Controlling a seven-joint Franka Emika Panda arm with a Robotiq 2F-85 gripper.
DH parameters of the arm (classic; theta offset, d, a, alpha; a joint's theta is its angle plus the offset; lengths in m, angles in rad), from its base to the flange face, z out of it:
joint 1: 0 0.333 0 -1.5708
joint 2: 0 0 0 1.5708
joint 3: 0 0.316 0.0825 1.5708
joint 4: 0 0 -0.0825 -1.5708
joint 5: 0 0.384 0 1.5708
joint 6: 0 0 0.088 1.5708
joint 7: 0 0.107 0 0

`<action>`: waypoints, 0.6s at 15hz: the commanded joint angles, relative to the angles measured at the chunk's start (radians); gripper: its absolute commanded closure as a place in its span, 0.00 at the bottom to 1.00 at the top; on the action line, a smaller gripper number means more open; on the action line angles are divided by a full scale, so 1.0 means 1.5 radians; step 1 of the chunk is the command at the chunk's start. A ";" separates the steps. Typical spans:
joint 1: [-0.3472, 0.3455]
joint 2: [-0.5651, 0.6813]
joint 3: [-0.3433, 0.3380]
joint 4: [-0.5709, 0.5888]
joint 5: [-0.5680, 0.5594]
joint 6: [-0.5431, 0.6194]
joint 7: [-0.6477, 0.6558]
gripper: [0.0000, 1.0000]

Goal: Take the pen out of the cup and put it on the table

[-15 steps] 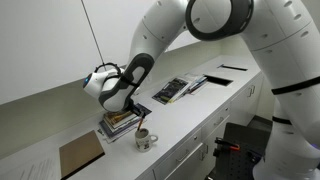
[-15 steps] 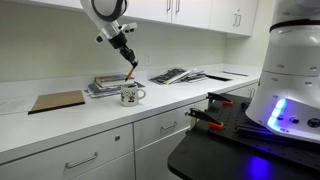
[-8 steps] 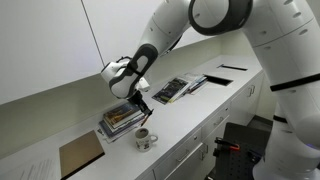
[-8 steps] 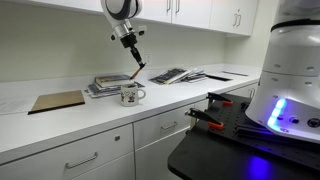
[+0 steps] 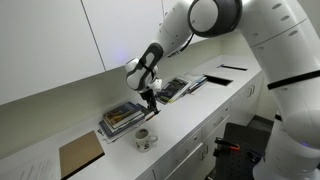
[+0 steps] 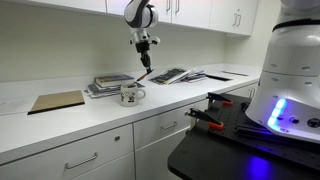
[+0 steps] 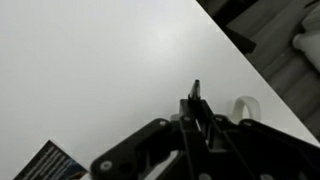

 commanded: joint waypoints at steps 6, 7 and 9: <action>-0.002 0.041 -0.040 -0.078 0.076 0.263 0.187 0.97; 0.004 0.044 -0.050 -0.088 0.071 0.297 0.217 0.97; 0.019 0.048 -0.073 -0.114 0.067 0.357 0.283 0.97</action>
